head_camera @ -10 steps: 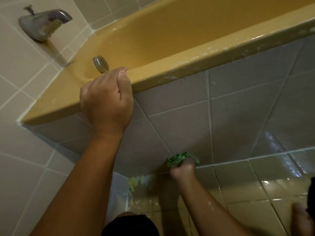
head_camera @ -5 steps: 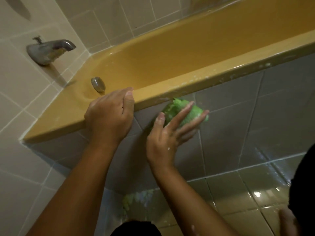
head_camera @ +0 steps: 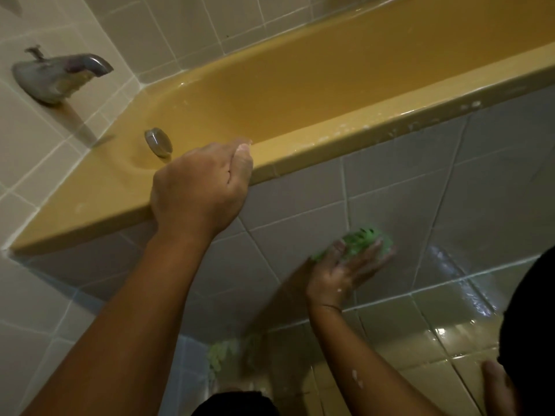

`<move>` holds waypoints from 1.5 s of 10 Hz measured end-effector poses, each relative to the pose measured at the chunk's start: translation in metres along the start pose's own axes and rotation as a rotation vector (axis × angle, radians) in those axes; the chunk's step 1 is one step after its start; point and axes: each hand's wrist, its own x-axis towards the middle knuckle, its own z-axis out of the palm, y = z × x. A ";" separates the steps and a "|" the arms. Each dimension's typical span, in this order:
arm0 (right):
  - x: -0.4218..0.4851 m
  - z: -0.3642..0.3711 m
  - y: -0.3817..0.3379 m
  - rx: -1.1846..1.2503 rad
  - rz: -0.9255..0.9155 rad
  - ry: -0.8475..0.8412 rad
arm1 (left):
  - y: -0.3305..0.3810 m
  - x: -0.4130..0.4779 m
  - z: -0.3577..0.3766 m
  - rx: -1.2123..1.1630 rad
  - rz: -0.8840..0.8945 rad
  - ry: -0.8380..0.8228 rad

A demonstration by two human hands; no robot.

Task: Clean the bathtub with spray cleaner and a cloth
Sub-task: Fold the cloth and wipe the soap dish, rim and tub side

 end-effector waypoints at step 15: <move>0.028 -0.017 0.074 0.133 0.683 -0.120 | 0.063 0.017 0.011 -0.002 0.140 -0.024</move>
